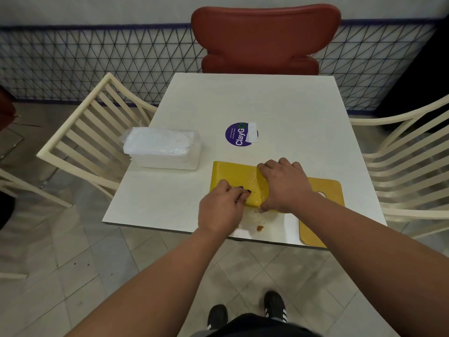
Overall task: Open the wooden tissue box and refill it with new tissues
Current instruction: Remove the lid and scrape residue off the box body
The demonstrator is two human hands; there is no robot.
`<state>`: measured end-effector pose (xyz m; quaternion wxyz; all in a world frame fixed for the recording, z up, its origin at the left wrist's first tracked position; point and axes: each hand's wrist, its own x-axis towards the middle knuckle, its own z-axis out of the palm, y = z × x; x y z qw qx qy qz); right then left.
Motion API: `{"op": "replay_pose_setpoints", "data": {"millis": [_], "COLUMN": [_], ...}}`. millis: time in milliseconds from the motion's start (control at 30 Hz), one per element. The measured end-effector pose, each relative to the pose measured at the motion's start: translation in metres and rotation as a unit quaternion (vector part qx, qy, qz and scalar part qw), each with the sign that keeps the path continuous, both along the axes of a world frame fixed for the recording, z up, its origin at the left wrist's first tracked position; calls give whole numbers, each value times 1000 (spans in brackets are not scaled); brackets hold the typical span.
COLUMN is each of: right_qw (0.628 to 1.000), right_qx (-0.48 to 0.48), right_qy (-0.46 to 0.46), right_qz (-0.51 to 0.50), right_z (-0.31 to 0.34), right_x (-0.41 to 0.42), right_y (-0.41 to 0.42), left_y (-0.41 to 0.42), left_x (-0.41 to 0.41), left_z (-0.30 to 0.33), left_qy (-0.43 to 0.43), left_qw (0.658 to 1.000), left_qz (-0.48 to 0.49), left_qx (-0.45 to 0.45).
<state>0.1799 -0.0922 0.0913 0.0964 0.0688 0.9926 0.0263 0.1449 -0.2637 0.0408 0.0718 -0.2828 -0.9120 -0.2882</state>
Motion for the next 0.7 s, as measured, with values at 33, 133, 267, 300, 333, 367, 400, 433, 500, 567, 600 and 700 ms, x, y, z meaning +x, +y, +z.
{"op": "replay_pose_setpoints", "data": {"millis": [33,133,267,300,333,367,400,433,500,567,600,700], "right_qw": [1000,1000,1000,1000,1000,1000,1000,1000,1000,1000,1000,1000], "right_qx": [0,0,0,0,0,0,0,-2,-4,-5,-7,-3], "right_qy": [2,3,5,5,5,6,6,7,9,9,8,6], "right_qz": [-1,2,1,2,2,3,3,2,1,-1,-2,-2], "right_z": [0,0,0,0,-1,-1,-1,-1,-2,-2,-2,-1], "right_x": [0,1,1,1,1,2,2,2,3,3,3,1], "right_y": [0,0,0,0,-1,-1,-1,-1,-1,0,0,0], "left_y": [3,-4,-15,-10,-4,3,9,12,9,4,2,3], "left_x": [2,-17,-42,-39,-32,-23,-15,-12,-23,-41,-48,-45], "left_z": [-1,4,9,10,11,10,8,6,7,10,12,14], "left_qy": [14,12,-8,-9,-12,-9,3,18,24,6,-1,4], "left_qw": [1000,1000,995,996,997,999,1000,999,999,998,997,997], "left_qz": [-24,12,99,92,71,36,0,-26,-6,57,79,76], "left_qx": [-9,-20,-20,-11,-7,-12,-22,-30,-23,-17,-22,-16]}}
